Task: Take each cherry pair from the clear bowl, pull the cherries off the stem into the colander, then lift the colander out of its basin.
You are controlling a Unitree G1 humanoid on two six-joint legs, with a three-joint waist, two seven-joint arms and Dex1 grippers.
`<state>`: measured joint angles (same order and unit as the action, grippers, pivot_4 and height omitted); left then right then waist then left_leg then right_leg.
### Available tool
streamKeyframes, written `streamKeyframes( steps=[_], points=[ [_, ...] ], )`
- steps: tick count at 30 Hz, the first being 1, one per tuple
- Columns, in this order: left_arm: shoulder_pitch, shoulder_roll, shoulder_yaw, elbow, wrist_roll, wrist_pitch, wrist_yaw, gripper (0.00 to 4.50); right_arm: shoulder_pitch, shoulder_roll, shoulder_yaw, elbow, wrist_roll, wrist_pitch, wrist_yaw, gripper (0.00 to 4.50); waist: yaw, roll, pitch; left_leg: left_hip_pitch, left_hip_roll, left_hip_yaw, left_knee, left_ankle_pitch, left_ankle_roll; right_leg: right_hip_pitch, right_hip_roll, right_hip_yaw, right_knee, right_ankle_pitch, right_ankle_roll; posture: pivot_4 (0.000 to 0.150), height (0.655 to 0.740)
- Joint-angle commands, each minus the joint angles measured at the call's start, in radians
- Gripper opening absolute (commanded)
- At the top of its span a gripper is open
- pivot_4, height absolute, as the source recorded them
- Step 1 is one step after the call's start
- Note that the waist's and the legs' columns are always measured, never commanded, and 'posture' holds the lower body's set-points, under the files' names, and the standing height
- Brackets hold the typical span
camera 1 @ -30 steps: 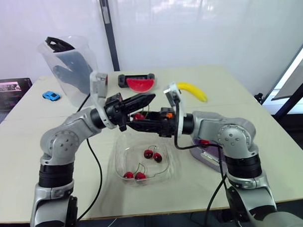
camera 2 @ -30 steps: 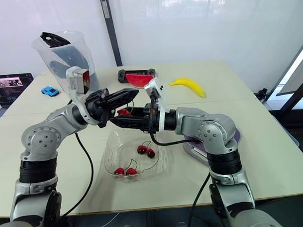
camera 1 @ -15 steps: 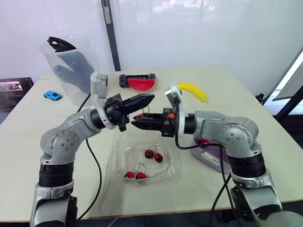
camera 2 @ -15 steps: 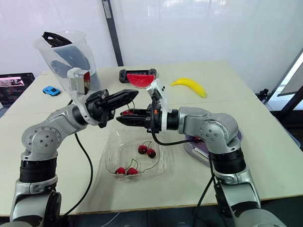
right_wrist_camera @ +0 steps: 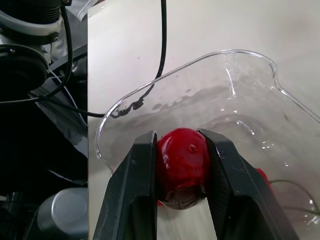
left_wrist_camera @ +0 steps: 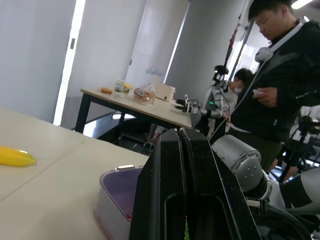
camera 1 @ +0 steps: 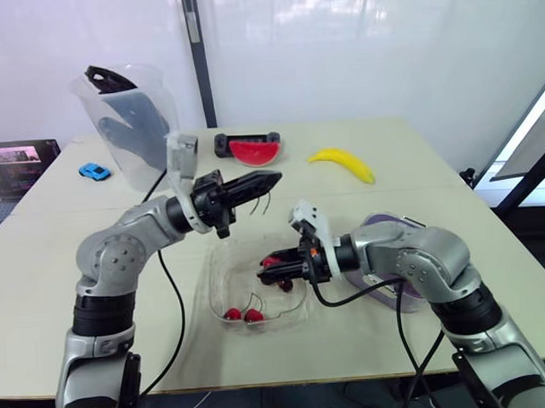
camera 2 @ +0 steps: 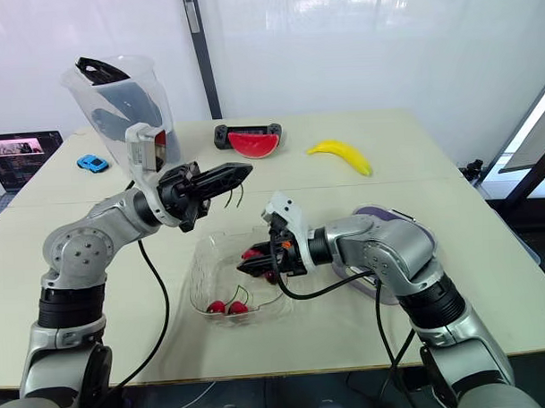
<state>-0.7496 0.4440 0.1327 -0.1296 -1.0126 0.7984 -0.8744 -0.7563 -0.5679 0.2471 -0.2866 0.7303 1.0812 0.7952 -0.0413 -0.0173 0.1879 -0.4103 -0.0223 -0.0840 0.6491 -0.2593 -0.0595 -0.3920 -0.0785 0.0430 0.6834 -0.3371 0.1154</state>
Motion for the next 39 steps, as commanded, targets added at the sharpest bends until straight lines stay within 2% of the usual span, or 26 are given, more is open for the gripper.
streamKeyframes(
  steps=[1,3,5,10,14,18,21,22,25,27,28,31,34,39],
  points=[
    [-0.006,0.005,0.021,-0.032,-0.008,-0.016,-0.007,0.0,-0.014,-0.056,-0.099,-0.048,0.024,-0.018,0.04,1.08,0.002,0.0,0.0,0.0,0.0,0.0,0.0,0.0,0.0,0.0,0.0,0.0,0.0,0.0,0.0,0.15,0.74],
    [0.001,0.015,0.032,-0.033,-0.009,-0.014,-0.004,0.0,-0.033,-0.124,-0.161,-0.028,0.013,-0.029,0.059,1.08,0.004,0.0,0.0,0.0,0.0,0.0,0.0,0.0,0.0,0.001,0.0,0.0,-0.001,0.0,0.0,0.15,0.74],
    [0.02,0.032,0.044,-0.031,0.002,-0.02,-0.004,0.0,-0.041,-0.264,-0.206,0.029,-0.066,-0.098,0.105,1.08,0.006,0.0,0.0,0.0,0.0,0.0,0.001,0.0,0.001,0.001,-0.001,0.0,-0.001,0.0,0.0,0.15,0.74],
    [0.074,0.065,0.046,-0.042,0.038,-0.037,-0.001,0.0,0.021,-0.521,-0.183,0.157,-0.247,-0.243,0.193,1.08,0.007,0.0,0.0,0.0,-0.001,0.001,0.0,-0.001,0.002,0.001,0.0,0.0,-0.002,0.0,0.0,0.15,0.74],
    [0.11,0.071,0.043,-0.061,0.078,-0.072,0.015,0.0,0.11,-0.57,-0.185,0.242,-0.313,-0.293,0.212,1.08,0.0,0.0,0.0,0.0,0.0,0.002,0.0,-0.001,0.002,0.001,0.0,0.001,-0.002,0.0,0.0,0.15,0.74],
    [0.134,0.059,0.034,-0.081,0.097,-0.087,0.029,0.0,0.204,-0.568,-0.168,0.243,-0.36,-0.315,0.223,1.08,0.0,0.0,0.0,0.0,0.001,0.002,0.0,-0.001,0.002,0.0,0.0,0.001,-0.002,0.0,0.0,0.15,0.74],
    [0.141,0.052,0.03,-0.087,0.106,-0.093,0.037,0.0,0.211,-0.557,-0.165,0.244,-0.384,-0.302,0.21,1.08,0.0,0.0,0.0,0.0,0.0,0.002,0.0,-0.001,0.002,0.001,-0.001,0.001,-0.001,0.0,0.0,0.15,0.74],
    [0.141,0.05,0.03,-0.089,0.107,-0.094,0.04,0.0,0.205,-0.557,-0.171,0.236,-0.38,-0.292,0.214,1.81,0.001,0.0,0.0,0.0,0.0,0.002,0.0,-0.001,0.002,0.001,-0.001,0.001,-0.001,0.0,0.0,0.15,0.74],
    [0.139,0.051,0.033,-0.088,0.108,-0.091,0.04,0.0,0.179,-0.576,-0.212,0.189,-0.332,-0.253,0.258,3.08,0.003,0.0,0.0,0.0,0.0,0.002,0.001,-0.001,0.002,0.001,0.0,0.001,-0.001,0.0,0.0,0.15,0.74],
    [0.139,0.056,0.036,-0.086,0.107,-0.09,0.037,0.0,0.162,-0.588,-0.239,0.169,-0.304,-0.231,0.283,4.12,0.004,0.0,0.0,0.0,0.0,0.002,0.0,-0.001,0.002,0.001,0.0,0.001,-0.002,0.0,0.0,0.15,0.74],
    [0.139,0.06,0.039,-0.085,0.106,-0.088,0.036,0.0,0.148,-0.596,-0.26,0.157,-0.28,-0.218,0.303,4.46,0.005,0.0,0.0,0.0,0.0,0.002,0.0,-0.001,0.002,0.001,0.0,0.001,-0.002,0.0,0.0,0.15,0.74],
    [0.144,0.076,0.055,-0.082,0.1,-0.083,0.035,0.0,0.08,-0.592,-0.333,0.13,-0.18,-0.166,0.352,4.46,0.005,0.0,0.001,0.0,0.0,0.002,0.001,-0.001,0.002,0.001,0.0,0.001,-0.002,0.0,0.0,0.15,0.74],
    [0.166,0.104,0.093,-0.088,0.088,-0.073,0.052,0.0,-0.048,-0.498,-0.418,0.105,0.001,-0.089,0.362,4.46,-0.002,0.0,0.001,0.0,0.001,0.002,0.0,-0.001,0.002,0.001,0.0,0.001,-0.002,0.0,0.0,0.15,0.74],
    [0.273,0.191,0.204,-0.094,0.075,-0.058,0.064,0.0,-0.147,-0.367,-0.416,0.031,0.162,-0.025,0.344,4.46,-0.001,0.0,0.001,0.001,0.002,0.001,-0.001,-0.001,0.002,0.001,0.001,0.0,-0.002,0.0,0.0,0.15,0.74]
  ],
)
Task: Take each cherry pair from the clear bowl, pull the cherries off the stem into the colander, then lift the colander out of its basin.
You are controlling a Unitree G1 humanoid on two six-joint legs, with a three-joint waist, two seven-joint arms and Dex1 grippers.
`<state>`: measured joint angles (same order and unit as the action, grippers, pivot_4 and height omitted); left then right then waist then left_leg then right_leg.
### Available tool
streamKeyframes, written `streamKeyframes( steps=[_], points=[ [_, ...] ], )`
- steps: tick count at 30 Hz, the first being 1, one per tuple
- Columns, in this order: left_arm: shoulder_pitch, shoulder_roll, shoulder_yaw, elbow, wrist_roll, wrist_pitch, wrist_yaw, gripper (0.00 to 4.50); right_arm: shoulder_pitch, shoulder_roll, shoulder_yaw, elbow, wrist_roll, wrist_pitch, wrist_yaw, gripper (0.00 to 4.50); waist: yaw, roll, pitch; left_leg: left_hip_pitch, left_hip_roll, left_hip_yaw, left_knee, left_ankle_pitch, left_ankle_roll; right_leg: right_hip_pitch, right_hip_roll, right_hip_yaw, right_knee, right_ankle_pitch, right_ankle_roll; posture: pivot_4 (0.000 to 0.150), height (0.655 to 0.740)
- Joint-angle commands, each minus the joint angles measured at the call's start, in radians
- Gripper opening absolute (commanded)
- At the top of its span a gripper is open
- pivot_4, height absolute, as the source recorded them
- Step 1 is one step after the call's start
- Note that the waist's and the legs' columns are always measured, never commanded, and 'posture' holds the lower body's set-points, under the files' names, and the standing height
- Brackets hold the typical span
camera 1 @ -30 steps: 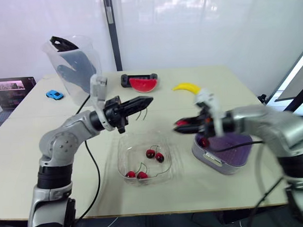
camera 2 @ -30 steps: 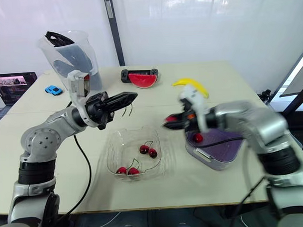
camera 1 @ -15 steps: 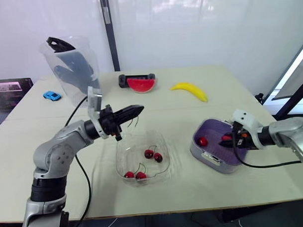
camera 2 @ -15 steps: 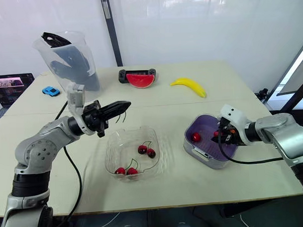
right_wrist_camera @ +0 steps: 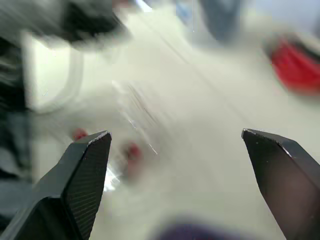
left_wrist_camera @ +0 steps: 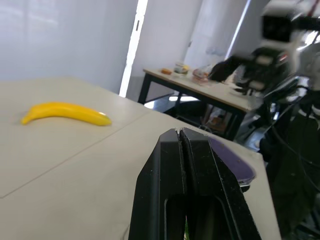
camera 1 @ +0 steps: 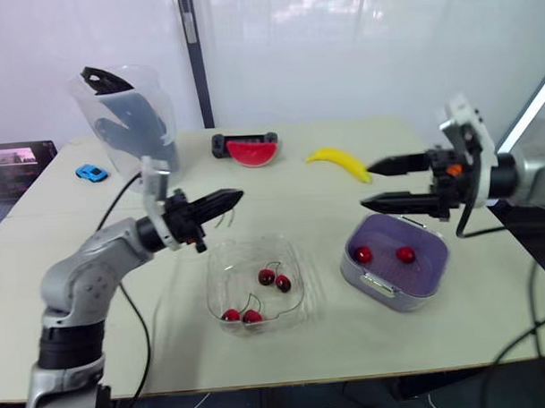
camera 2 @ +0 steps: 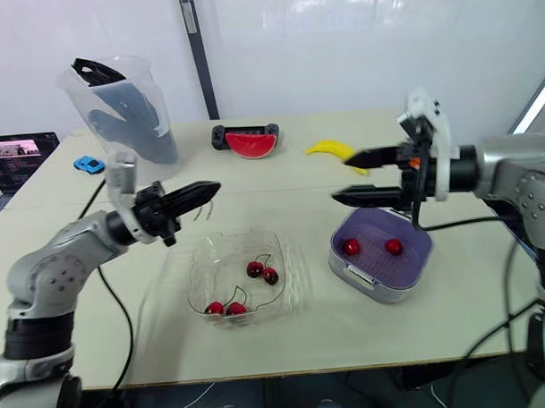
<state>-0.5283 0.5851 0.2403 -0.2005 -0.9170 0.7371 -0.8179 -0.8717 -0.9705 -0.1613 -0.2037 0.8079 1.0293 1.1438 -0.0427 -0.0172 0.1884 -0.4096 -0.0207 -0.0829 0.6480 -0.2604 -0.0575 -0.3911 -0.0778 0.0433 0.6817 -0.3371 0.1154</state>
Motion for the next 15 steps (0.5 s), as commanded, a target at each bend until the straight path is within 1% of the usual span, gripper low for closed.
streamKeyframes(
  steps=[1,4,8,11,15],
  points=[
    [0.077,0.066,0.116,-0.023,-0.022,0.005,0.007,0.0,-0.038,0.049,-0.001,-0.062,0.097,0.031,-0.007,4.46,0.001,0.0,0.0,0.0,0.0,0.0,0.0,0.0,0.0,0.0,0.0,0.0,0.0,0.0,0.0,0.15,0.74],
    [0.245,0.136,0.224,-0.02,-0.019,0.005,-0.017,0.0,-0.056,0.092,0.064,-0.076,0.095,0.018,0.003,4.46,0.0,0.0,0.0,0.0,-0.001,0.001,0.0,0.0,0.0,0.0,-0.002,0.0,0.0,0.0,0.0,0.15,0.74],
    [0.441,0.152,0.296,-0.011,0.012,-0.028,-0.035,0.0,-0.082,0.132,0.142,-0.043,0.037,-0.026,0.006,4.46,0.003,0.0,0.0,0.0,-0.001,0.001,0.0,0.0,0.001,-0.001,-0.002,0.0,0.0,0.0,0.0,0.15,0.74],
    [0.5,0.132,0.315,0.036,0.063,-0.063,0.017,0.0,-0.093,0.145,0.185,-0.018,-0.004,-0.058,0.011,4.46,0.017,0.0,0.0,0.0,-0.001,0.0,0.001,0.0,0.0,0.0,-0.003,0.0,0.0,0.0,0.0,0.15,0.74],
    [0.528,0.096,0.322,0.146,0.095,-0.02,0.124,0.0,-0.1,0.168,0.218,0.003,-0.042,-0.084,0.003,4.46,0.026,0.0,0.0,0.0,-0.001,0.001,0.001,0.0,0.0,0.0,-0.003,0.0,0.0,0.0,0.0,0.15,0.74]
  ],
)
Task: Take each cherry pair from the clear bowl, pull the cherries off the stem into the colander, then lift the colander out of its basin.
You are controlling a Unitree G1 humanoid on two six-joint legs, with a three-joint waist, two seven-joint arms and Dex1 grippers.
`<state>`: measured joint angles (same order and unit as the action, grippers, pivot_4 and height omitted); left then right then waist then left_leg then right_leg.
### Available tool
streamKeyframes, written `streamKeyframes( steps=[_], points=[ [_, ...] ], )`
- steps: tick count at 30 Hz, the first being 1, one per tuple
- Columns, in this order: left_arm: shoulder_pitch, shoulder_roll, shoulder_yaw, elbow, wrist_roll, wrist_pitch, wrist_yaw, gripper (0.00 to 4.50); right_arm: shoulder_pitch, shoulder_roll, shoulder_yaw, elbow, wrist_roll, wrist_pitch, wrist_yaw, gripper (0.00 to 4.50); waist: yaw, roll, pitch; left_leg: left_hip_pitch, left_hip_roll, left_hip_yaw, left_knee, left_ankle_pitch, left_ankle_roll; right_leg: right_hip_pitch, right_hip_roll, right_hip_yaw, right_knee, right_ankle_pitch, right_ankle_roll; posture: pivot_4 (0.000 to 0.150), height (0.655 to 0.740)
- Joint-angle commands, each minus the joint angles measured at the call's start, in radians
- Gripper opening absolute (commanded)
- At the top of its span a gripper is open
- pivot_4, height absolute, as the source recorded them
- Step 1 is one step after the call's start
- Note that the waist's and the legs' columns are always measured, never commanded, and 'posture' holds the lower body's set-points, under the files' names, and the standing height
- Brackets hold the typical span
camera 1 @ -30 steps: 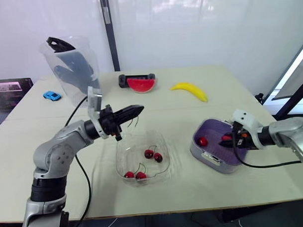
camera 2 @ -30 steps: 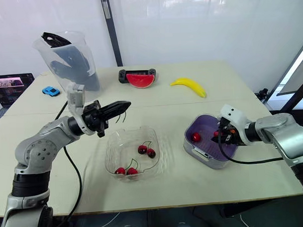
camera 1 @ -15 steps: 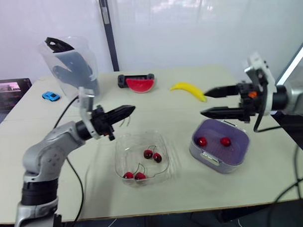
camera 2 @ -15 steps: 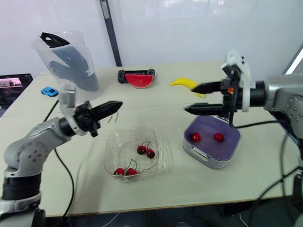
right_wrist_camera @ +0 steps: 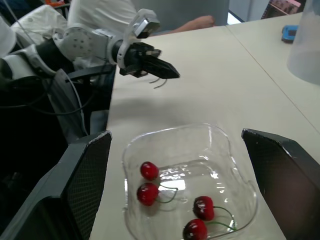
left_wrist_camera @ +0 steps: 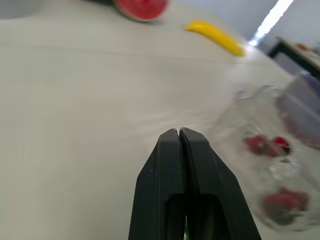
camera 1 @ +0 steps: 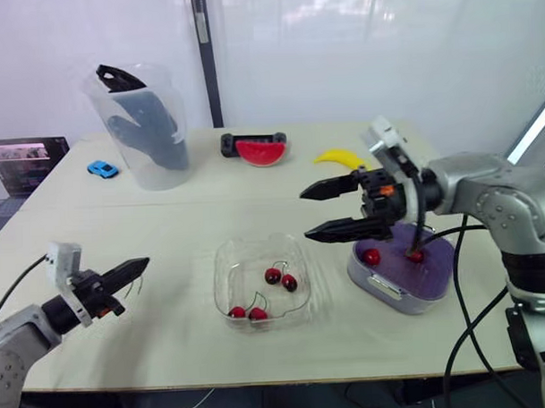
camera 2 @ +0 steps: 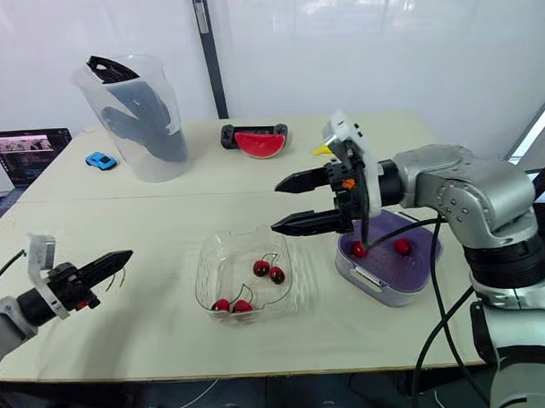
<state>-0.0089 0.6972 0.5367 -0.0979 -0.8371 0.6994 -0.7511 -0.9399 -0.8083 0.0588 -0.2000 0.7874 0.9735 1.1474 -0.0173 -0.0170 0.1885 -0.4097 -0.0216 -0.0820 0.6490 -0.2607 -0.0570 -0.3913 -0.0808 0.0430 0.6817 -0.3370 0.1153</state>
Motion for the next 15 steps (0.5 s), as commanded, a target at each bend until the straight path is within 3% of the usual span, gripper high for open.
streamKeyframes(
  steps=[1,8,15],
  points=[
    [0.014,-0.022,0.019,0.058,0.019,0.027,0.066,0.0,-0.032,0.01,0.0,0.0,-0.025,-0.029,-0.005,4.46,0.0,0.0,0.0,0.0,0.0,0.0,0.0,0.0,0.0,0.0,0.0,0.0,0.0,0.0,0.0,0.15,0.74],
    [-0.02,-0.03,0.016,0.159,0.065,0.011,0.101,0.0,-0.026,0.019,-0.011,-0.019,-0.025,-0.014,-0.031,4.46,0.0,0.0,0.0,0.0,0.0,0.0,-0.001,0.0,0.0,-0.001,0.0,0.0,0.0,0.0,0.0,0.15,0.74],
    [-0.087,0.003,0.067,0.22,0.052,0.007,0.098,3.52,0.003,0.005,-0.037,-0.042,-0.011,0.002,-0.054,4.5,0.0,0.0,0.0,0.0,0.0,0.0,-0.001,0.0,0.0,-0.001,0.0,0.0,0.0,0.0,0.0,0.15,0.74]
  ],
)
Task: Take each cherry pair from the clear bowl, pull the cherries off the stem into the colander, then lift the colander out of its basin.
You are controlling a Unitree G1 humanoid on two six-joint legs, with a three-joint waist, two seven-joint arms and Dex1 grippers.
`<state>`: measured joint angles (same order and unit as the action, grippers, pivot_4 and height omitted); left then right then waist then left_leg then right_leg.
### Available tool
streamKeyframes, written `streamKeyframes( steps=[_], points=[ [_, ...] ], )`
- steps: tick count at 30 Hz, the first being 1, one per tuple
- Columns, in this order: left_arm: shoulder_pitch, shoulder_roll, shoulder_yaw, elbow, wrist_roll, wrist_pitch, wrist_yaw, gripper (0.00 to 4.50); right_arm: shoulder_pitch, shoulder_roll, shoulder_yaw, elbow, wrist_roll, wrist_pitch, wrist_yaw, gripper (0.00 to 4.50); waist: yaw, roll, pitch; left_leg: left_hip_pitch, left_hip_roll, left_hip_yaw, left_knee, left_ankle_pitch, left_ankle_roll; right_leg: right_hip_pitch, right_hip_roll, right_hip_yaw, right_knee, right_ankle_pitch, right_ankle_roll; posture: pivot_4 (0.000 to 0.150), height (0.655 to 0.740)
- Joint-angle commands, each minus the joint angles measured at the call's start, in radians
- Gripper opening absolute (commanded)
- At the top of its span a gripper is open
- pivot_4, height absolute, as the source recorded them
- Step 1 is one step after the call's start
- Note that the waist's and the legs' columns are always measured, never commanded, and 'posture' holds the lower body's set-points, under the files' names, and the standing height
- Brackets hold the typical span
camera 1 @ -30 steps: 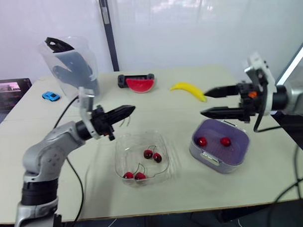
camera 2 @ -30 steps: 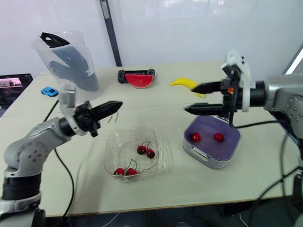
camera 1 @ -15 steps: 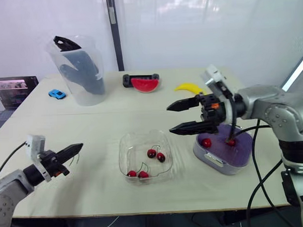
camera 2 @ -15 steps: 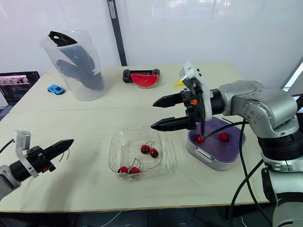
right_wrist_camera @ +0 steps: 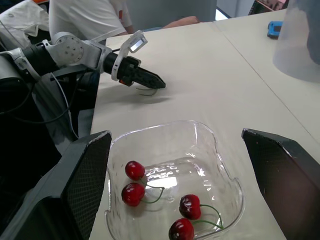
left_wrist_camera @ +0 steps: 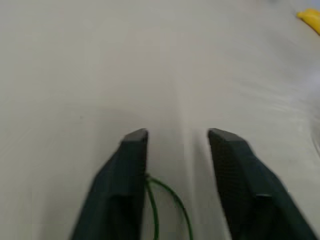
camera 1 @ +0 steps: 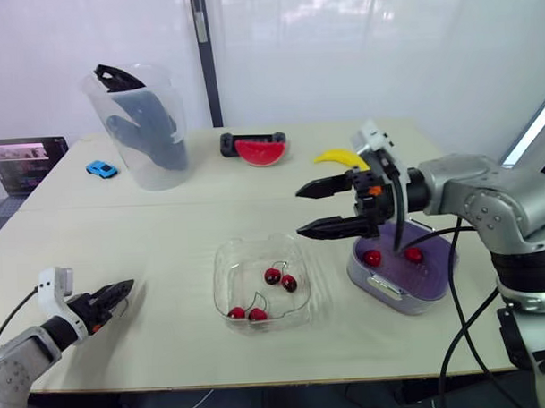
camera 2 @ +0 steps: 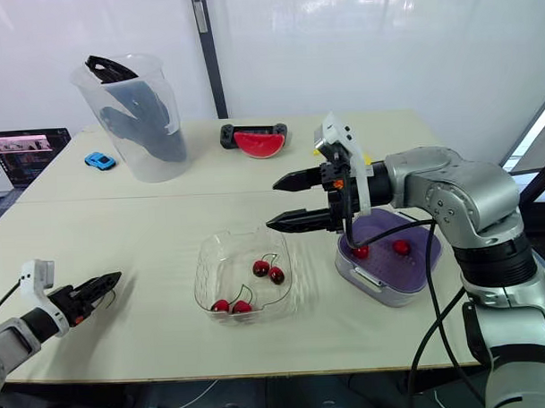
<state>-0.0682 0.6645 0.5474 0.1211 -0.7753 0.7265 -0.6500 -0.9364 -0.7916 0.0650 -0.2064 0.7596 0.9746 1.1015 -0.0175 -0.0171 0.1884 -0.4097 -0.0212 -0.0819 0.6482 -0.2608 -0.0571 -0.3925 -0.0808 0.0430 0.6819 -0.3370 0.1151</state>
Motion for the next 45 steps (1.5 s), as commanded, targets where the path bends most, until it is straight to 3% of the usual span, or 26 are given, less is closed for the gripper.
streamKeyframes(
  steps=[1,2,10,18,20,25,30,33,38,42,45],
  points=[
    [-0.039,0.045,0.062,0.005,-0.007,-0.021,-0.002,4.05,0.003,-0.015,-0.049,-0.04,0.022,0.006,-0.009,4.5,0.0,0.0,0.0,0.0,0.0,0.0,0.0,0.0,0.0,0.0,0.0,0.0,0.0,0.0,0.0,0.15,0.74],
    [-0.054,0.059,0.073,0.011,-0.005,-0.027,-0.007,4.47,0.006,-0.019,-0.055,-0.045,0.029,0.013,-0.009,4.5,-0.001,0.0,0.0,0.0,0.0,0.0,0.0,0.0,0.0,0.0,0.0,0.0,0.0,0.0,0.0,0.15,0.74],
    [-0.231,0.206,0.08,0.006,-0.037,-0.037,-0.135,4.47,0.043,-0.086,-0.064,-0.087,0.051,0.064,0.008,4.5,0.001,0.0,0.0,0.0,0.0,0.0,0.0,0.0,0.0,0.0,0.0,0.0,0.0,0.0,0.0,0.15,0.74],
    [-0.276,0.335,-0.148,-0.255,-0.055,-0.016,-0.448,4.47,0.124,-0.151,-0.06,-0.207,0.075,0.108,0.0,4.5,-0.004,0.0,0.0,0.0,0.0,0.001,-0.001,0.0,0.0,0.0,0.0,0.0,0.0,0.0,0.0,0.15,0.74],
    [-0.239,0.358,-0.198,-0.311,-0.003,-0.063,-0.5,4.47,0.129,-0.152,-0.043,-0.244,0.07,0.123,-0.024,4.5,-0.009,0.001,0.0,0.0,0.0,0.001,-0.001,0.0,0.0,-0.001,0.001,0.001,0.0,0.0,0.0,0.15,0.74],
    [-0.224,0.33,-0.228,-0.35,-0.005,-0.064,-0.499,4.47,0.115,-0.123,-0.018,-0.279,0.054,0.169,-0.112,4.5,-0.019,0.001,0.0,0.0,0.001,0.001,-0.001,0.0,0.0,0.0,0.001,0.001,0.0,0.0,0.0,0.15,0.74],
    [-0.213,0.294,-0.243,-0.359,0.024,-0.098,-0.477,4.47,0.01,-0.029,0.142,-0.297,-0.065,0.186,-0.239,4.5,-0.028,0.001,0.001,0.0,0.001,0.001,-0.001,0.0,0.0,-0.001,0.002,0.001,0.0,0.0,0.0,0.15,0.74],
    [-0.216,0.262,-0.254,-0.368,0.059,-0.139,-0.446,4.47,-0.034,-0.044,0.275,-0.312,-0.149,0.179,-0.233,4.5,-0.024,0.001,0.0,0.0,0.001,0.0,-0.001,0.0,0.0,-0.001,0.002,0.0,0.0,0.0,0.0,0.15,0.74],
    [-0.178,0.236,-0.267,-0.42,0.066,-0.148,-0.434,4.47,-0.122,0.052,0.378,-0.256,-0.19,0.256,-0.267,4.5,-0.026,0.001,0.0,-0.001,0.0,0.0,0.0,0.0,0.0,-0.001,0.0,0.0,0.0,0.0,0.0,0.15,0.74],
    [-0.216,0.221,-0.261,-0.461,-0.006,-0.086,-0.404,4.47,-0.192,0.139,0.456,-0.233,-0.205,0.399,-0.322,4.5,-0.026,0.001,0.0,-0.001,0.001,0.0,-0.001,0.0,0.0,-0.002,0.001,0.0,0.001,0.0,0.0,0.15,0.74],
    [-0.216,0.236,-0.281,-0.46,0.032,-0.106,-0.415,4.47,-0.246,0.18,0.534,-0.182,-0.246,0.426,-0.344,4.5,-0.027,0.001,0.0,-0.001,0.0,0.0,-0.001,0.0,0.0,-0.002,0.001,0.0,0.002,0.0,0.0,0.15,0.74]
  ],
)
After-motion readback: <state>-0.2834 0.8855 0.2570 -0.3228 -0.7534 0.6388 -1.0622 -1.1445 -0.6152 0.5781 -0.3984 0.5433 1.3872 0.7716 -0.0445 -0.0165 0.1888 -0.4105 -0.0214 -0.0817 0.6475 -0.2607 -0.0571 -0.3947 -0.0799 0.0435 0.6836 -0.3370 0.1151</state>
